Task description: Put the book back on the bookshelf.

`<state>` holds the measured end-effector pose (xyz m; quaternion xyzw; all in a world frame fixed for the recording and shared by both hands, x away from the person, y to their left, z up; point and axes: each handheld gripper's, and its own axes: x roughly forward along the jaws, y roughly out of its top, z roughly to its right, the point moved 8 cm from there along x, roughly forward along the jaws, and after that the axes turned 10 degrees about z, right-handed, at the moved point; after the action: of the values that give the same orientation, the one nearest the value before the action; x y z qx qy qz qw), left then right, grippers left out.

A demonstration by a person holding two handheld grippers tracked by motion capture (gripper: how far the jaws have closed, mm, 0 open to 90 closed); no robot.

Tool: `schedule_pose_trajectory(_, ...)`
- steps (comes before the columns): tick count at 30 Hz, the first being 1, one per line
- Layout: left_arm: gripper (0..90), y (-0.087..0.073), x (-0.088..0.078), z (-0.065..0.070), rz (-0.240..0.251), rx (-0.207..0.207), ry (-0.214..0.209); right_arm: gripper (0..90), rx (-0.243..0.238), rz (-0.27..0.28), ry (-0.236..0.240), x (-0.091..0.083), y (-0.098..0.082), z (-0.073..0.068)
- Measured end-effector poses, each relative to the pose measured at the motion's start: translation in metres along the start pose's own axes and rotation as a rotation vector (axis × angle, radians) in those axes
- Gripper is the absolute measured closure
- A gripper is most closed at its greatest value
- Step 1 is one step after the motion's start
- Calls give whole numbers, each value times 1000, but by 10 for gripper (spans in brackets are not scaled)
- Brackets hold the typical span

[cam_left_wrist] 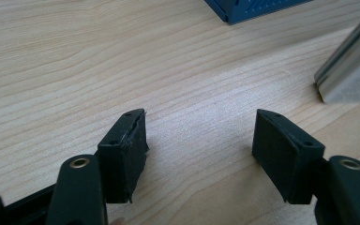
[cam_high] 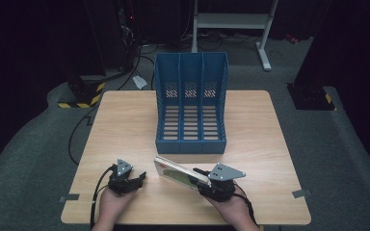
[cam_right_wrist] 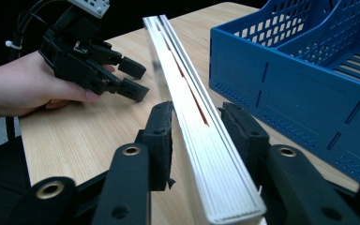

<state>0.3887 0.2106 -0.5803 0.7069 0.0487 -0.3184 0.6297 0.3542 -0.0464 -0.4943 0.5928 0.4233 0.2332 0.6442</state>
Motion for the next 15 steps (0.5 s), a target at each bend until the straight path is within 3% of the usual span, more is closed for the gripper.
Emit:
schedule_pose_trajectory(3,354,0,0,0,0,1,0,718,-38,-7,-9,-1,-1,0)
schedule_pose_trajectory(8,354,0,0,0,0,0,0,715,-12,-20,-15,-1,-1,-1)
schedule_pose_trajectory(15,354,0,0,0,0,0,0,713,-16,-26,-33,-1,-1,-2)
